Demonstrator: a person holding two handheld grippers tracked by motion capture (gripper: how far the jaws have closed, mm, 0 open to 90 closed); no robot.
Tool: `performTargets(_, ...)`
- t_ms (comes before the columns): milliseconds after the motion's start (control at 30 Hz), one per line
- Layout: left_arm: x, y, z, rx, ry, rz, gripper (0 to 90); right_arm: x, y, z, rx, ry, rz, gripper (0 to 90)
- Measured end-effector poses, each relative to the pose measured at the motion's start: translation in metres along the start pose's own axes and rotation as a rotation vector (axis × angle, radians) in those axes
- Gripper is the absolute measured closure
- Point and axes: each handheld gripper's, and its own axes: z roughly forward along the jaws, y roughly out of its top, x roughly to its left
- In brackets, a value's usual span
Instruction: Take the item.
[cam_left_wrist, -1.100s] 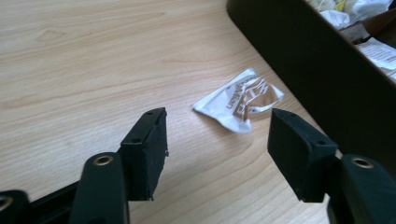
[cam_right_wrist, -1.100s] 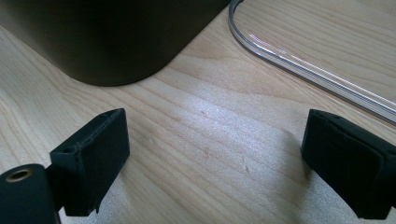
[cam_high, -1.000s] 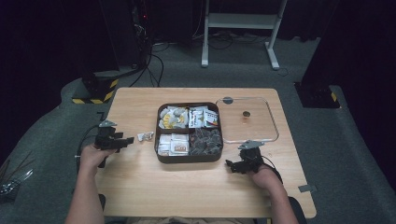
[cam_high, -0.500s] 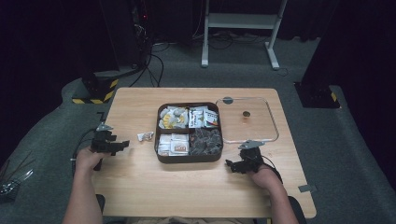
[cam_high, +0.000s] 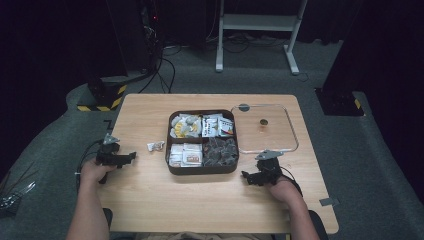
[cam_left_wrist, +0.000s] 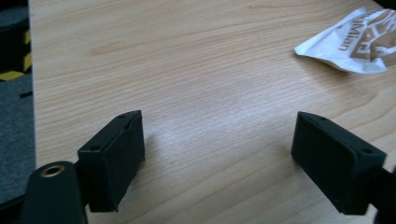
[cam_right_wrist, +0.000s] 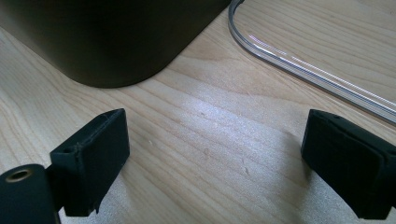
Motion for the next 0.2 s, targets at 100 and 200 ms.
performTargets(100, -0.0003, -0.0012, 0.0014, -0.015, 0.012, -0.012, 14.4, -0.0002, 0.0, -0.0001, 0.001, 0.001, 0.0, 7.7)
performTargets(200, -0.001, -0.0001, 0.0039, -0.018, 0.035, -0.028, 12.5, -0.0003, 0.0, -0.0001, 0.0, 0.003, 0.002, 7.7)
